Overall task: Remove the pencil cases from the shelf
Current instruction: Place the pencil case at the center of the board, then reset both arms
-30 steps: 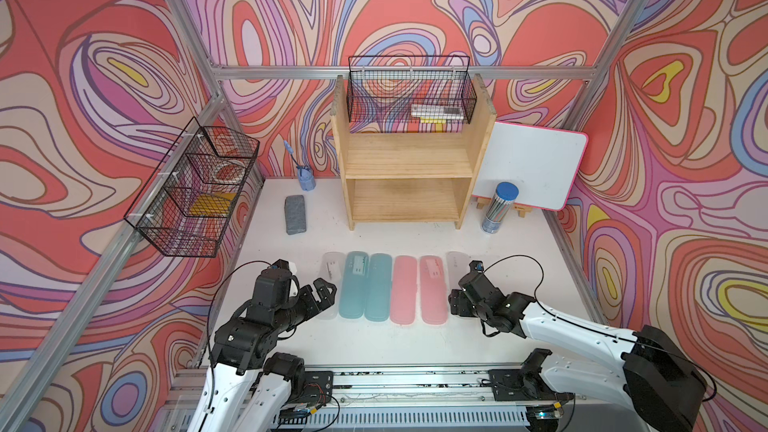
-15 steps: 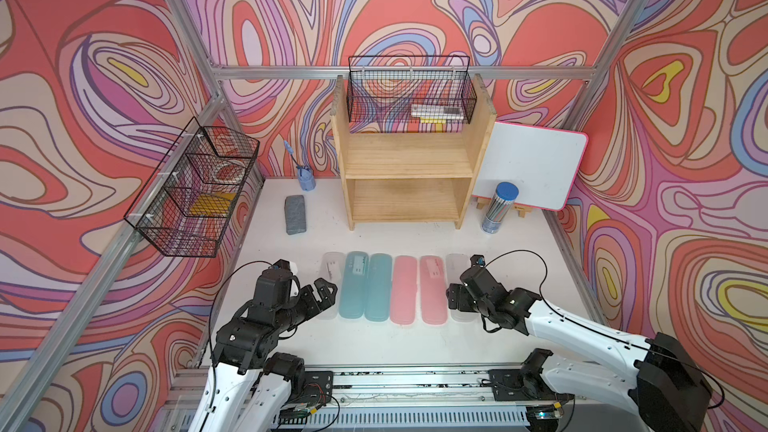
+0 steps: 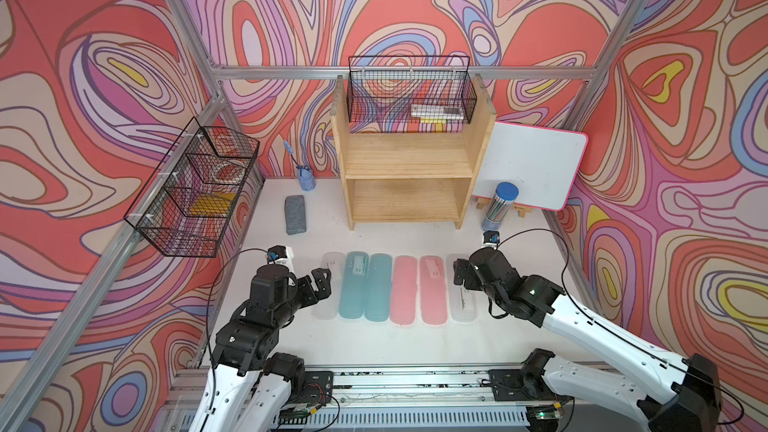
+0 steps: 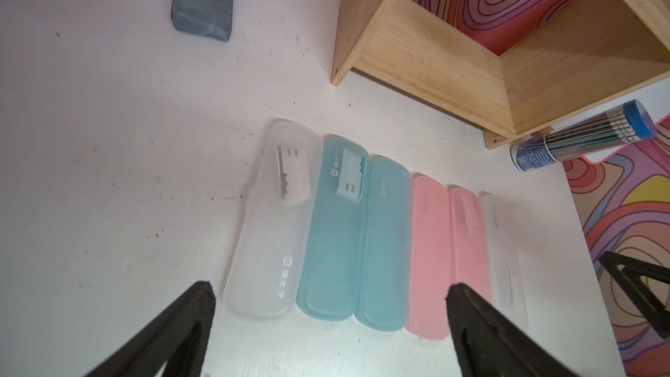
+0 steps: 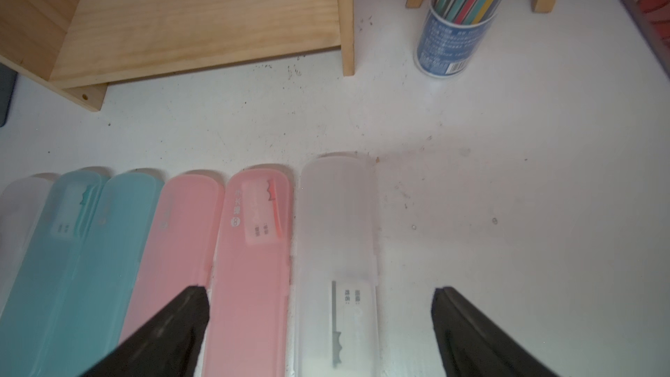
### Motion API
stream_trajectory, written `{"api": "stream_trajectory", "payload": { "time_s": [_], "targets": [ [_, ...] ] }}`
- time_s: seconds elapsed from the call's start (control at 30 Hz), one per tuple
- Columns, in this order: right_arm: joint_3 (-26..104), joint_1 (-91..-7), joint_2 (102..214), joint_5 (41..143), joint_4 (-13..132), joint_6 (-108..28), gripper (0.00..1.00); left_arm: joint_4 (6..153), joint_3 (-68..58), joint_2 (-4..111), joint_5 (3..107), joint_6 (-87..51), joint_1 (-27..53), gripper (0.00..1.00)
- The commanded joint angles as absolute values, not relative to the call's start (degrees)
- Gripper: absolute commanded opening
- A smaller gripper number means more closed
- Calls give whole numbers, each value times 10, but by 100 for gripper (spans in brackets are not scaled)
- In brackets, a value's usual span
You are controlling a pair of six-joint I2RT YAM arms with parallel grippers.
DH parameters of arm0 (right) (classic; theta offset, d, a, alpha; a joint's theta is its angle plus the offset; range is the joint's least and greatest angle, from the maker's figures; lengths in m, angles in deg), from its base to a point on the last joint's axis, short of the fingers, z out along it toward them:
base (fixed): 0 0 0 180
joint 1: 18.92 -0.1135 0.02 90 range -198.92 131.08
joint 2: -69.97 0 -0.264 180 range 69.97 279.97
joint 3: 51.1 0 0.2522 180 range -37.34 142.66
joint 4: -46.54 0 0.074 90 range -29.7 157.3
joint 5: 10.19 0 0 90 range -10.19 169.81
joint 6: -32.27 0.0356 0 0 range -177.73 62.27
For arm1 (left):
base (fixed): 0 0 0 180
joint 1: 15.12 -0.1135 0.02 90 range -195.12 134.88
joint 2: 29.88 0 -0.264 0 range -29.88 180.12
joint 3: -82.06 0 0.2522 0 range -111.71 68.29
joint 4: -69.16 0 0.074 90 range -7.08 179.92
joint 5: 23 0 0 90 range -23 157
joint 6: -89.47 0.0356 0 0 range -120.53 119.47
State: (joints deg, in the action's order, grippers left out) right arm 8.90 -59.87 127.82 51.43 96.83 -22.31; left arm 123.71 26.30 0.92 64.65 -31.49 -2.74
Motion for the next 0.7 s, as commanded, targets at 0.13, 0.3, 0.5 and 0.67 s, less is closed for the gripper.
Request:
{"api": "stream_trajectory", "payload": {
  "time_s": [0.13, 0.3, 0.5, 0.67],
  "targets": [
    [102, -555, 1291, 425, 901, -383, 98, 1010, 291, 132, 742, -153, -30, 99],
    [51, -445, 1291, 506, 786, -458, 98, 875, 314, 237, 733, -53, -57, 99],
    [-11, -361, 1304, 579, 663, -508, 98, 656, 418, 344, 630, -58, -150, 99],
    [-41, -314, 1321, 605, 592, -517, 98, 463, 466, 443, 609, -24, -171, 99]
  ]
}}
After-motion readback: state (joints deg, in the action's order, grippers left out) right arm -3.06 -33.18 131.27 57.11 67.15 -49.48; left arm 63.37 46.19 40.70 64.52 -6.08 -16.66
